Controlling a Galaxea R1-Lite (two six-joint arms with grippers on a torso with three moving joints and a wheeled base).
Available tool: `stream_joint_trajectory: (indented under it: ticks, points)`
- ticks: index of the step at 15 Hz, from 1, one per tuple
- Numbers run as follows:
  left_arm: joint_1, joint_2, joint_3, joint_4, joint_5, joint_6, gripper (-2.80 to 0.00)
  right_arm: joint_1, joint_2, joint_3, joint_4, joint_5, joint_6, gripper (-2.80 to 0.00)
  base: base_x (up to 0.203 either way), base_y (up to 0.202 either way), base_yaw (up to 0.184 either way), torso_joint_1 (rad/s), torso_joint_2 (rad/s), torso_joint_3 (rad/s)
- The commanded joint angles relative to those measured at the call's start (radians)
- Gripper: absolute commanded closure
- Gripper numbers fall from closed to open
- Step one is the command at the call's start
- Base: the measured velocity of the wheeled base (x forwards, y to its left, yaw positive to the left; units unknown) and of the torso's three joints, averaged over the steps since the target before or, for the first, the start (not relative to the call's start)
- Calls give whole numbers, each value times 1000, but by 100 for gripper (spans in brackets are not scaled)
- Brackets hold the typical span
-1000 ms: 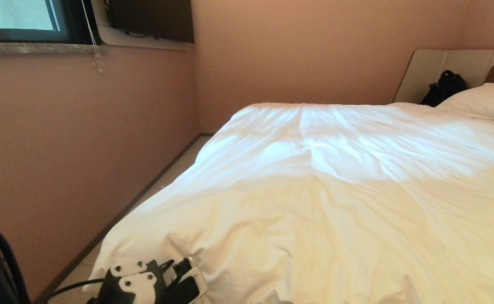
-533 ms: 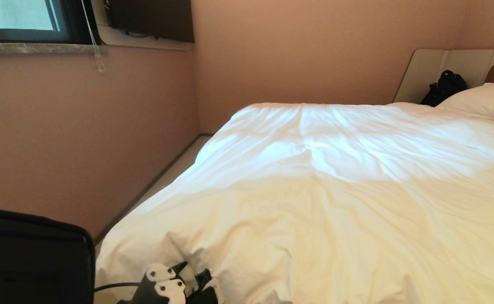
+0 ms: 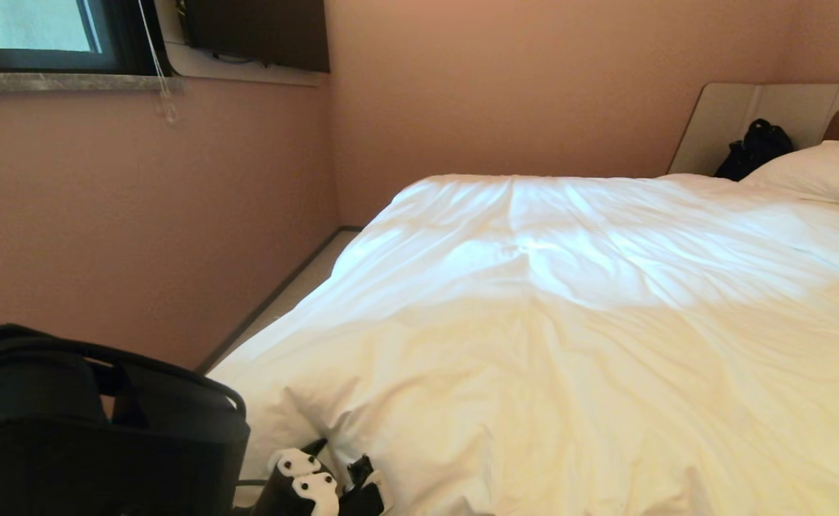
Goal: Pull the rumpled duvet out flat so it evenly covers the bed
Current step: Flatten the corners of the folded blanket
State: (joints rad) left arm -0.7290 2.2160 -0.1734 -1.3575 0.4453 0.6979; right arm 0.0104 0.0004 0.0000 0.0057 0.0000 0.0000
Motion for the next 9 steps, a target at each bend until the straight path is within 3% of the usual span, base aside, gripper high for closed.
stream_joint_trajectory:
  ticks: [1,9]
  points:
    - [11,51,-10,-10,12,7,-280,0,1,0,0,0,0,0,0,0,0,0,0,0]
    - [40,117,-49,-43,30,8,-280,0,1,0,0,0,0,0,0,0,0,0,0,0]
